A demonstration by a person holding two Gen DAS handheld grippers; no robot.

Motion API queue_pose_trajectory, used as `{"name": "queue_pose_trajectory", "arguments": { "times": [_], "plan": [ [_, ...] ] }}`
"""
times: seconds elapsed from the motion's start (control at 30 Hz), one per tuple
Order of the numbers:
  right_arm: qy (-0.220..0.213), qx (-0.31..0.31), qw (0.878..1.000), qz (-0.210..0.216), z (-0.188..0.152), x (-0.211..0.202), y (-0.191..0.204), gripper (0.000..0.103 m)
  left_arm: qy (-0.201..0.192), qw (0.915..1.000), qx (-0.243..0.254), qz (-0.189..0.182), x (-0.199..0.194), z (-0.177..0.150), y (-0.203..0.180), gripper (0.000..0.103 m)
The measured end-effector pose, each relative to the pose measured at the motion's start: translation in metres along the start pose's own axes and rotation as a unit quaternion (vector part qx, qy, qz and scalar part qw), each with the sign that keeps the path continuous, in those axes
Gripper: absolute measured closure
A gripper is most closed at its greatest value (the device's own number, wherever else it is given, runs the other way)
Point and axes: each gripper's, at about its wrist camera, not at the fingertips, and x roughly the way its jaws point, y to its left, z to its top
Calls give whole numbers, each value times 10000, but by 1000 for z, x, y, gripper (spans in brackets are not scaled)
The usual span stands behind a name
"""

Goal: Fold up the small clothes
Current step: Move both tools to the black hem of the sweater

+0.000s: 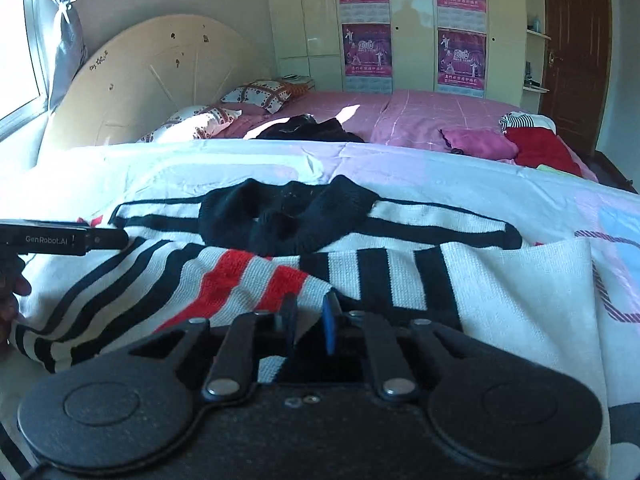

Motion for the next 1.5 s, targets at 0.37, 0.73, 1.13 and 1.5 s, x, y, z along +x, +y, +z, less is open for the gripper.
{"name": "queue_pose_trajectory", "arguments": {
  "times": [0.37,0.73,1.13,1.5],
  "plan": [
    [-3,-162,9995,-258,3,-11,8,85,-212,9996,76,152,-34,-8,8,16],
    [-239,-288,9982,-467,-15,-65,-19,79,43,9994,340,62,-73,-48,10,15],
    [157,721,9938,-833,-86,-178,-37,75,347,9986,313,-247,-163,-108,-1,15],
    [776,1836,9792,-369,-206,-281,-63,74,952,9942,-66,-491,-284,-215,-2,37]
  ]
}}
